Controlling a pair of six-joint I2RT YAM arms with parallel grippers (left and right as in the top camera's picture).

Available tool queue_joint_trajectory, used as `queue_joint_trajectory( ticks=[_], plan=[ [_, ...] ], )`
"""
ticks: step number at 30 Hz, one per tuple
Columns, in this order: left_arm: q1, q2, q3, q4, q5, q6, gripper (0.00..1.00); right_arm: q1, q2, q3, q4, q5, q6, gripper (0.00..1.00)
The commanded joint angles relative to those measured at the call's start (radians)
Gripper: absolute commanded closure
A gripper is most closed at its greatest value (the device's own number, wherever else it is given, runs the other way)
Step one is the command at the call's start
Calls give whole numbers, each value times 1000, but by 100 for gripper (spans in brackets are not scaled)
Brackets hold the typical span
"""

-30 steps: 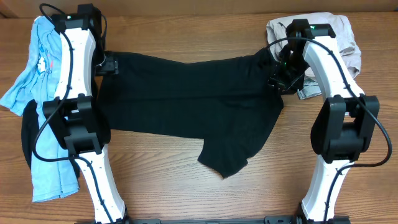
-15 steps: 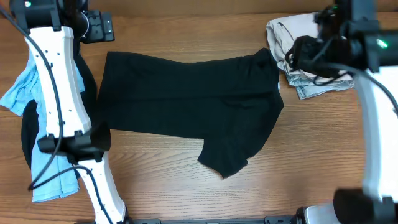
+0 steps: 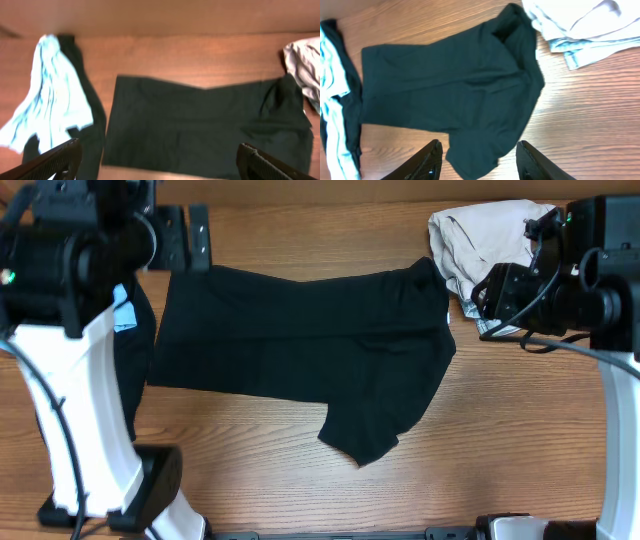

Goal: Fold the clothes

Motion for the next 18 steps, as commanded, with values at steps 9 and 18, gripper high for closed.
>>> queue_joint_trajectory(
  ticks=[9, 18],
  plan=[
    [-7, -219, -616, 98, -193, -310, 0, 231, -71, -333, 173, 145, 243, 48],
    [48, -219, -996, 343, -222, -425, 0, 244, -71, -626, 319, 141, 413, 48]
  ],
)
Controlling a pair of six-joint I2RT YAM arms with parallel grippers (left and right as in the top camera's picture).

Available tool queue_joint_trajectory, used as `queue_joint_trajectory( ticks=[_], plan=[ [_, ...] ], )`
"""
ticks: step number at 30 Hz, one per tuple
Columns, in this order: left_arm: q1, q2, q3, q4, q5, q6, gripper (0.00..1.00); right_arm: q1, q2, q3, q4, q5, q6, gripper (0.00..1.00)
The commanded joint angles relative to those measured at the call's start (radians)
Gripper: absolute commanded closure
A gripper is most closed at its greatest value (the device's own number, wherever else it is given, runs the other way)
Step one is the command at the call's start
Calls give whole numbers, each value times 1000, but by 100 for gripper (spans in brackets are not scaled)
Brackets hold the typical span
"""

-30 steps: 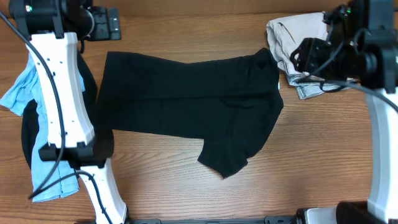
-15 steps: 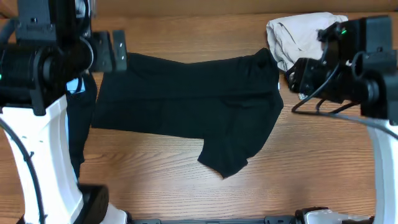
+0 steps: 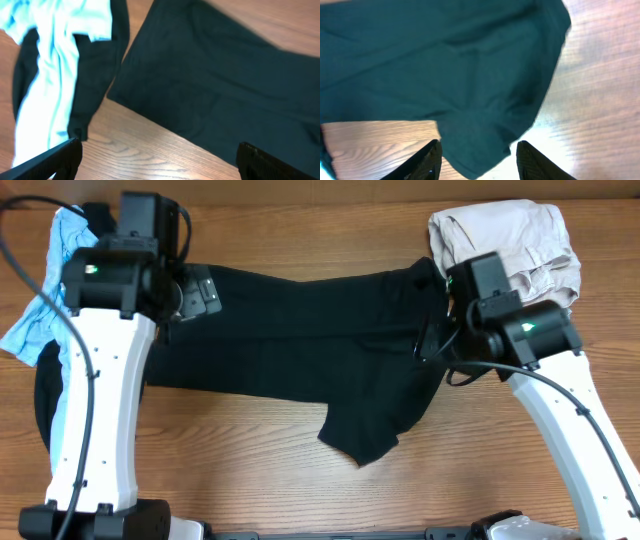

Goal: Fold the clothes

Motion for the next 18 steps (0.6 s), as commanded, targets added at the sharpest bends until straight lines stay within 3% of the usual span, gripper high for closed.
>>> queue_joint_trajectory(
  ticks=[1, 9, 18],
  plan=[
    [54, -11, -158, 76, -28, -103, 0, 3, -5, -111, 39, 10, 115, 49],
    [163, -11, -498, 376, -14, -187, 6, 13, -4, -274, 206, -119, 121, 48],
    [233, -10, -763, 717, -11, -209, 31, 35, -3, -299, 258, -114, 117, 48]
  ],
)
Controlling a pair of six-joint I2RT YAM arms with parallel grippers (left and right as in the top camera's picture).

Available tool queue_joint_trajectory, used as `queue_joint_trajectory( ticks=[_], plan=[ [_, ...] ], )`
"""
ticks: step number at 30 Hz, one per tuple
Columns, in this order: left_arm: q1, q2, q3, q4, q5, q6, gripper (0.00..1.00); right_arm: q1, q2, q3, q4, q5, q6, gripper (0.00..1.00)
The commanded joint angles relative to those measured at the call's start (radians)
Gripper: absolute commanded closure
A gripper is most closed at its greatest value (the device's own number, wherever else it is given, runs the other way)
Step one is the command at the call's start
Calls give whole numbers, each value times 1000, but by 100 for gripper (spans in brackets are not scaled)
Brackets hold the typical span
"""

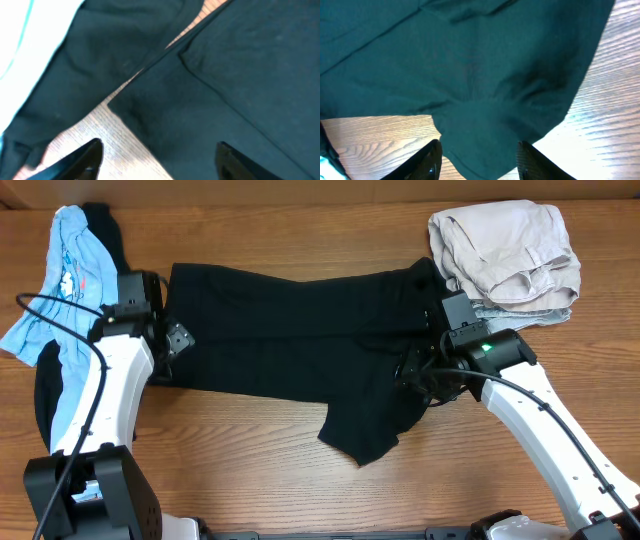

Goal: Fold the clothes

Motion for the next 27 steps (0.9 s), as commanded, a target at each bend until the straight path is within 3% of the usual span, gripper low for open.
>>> queue_joint_trajectory(
  ticks=[1, 10, 24, 26, 27],
  plan=[
    [18, -11, -94, 82, -10, -50, 34, 6, -3, -6, 14, -6, 4, 48],
    [21, 3, -233, 239, -49, -119, 43, 6, 11, -6, 27, -6, 0, 48],
    [65, 169, -245, 302, -32, -160, 43, 51, 66, -6, 27, -6, -7, 48],
    [65, 169, -245, 302, -32, -157, 51, 63, 66, -6, 25, -6, -7, 48],
    [65, 169, -245, 302, -32, -156, 61, 70, 66, -6, 21, -6, -6, 48]
  ],
)
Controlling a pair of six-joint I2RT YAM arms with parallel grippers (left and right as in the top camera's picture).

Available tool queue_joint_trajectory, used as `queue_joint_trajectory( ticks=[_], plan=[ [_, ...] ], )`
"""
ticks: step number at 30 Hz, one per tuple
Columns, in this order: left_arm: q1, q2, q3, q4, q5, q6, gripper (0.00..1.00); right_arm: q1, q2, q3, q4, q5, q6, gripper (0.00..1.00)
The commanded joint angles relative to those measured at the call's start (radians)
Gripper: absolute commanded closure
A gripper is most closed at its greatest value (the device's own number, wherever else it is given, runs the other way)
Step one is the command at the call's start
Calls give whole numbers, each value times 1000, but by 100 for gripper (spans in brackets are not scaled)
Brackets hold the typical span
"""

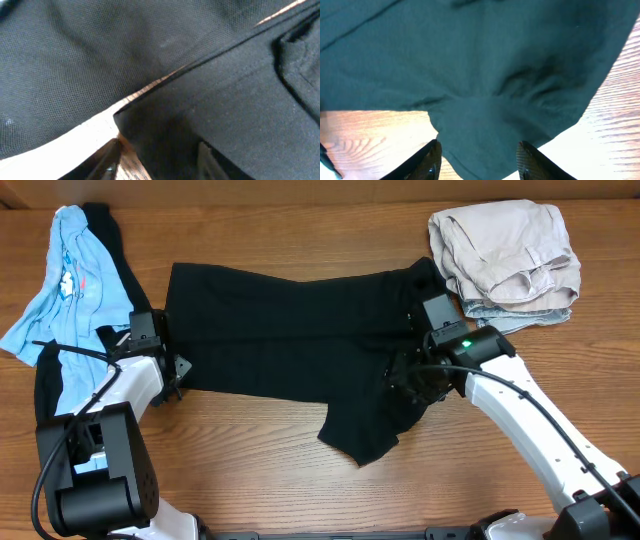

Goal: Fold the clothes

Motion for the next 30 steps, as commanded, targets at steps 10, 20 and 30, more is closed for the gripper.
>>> queue_joint_trajectory(
  ticks=[10, 20, 30],
  plan=[
    [12, 41, -15, -11, 50, 56, 96, 33, 0, -59, -97, -29, 25, 48],
    [12, 41, -15, -11, 89, 56, 96, 72, 0, -261, -1, -100, 25, 48],
    [11, 41, -15, -18, 91, 65, 96, 135, 0, -381, 154, -122, 35, 51]
  ],
)
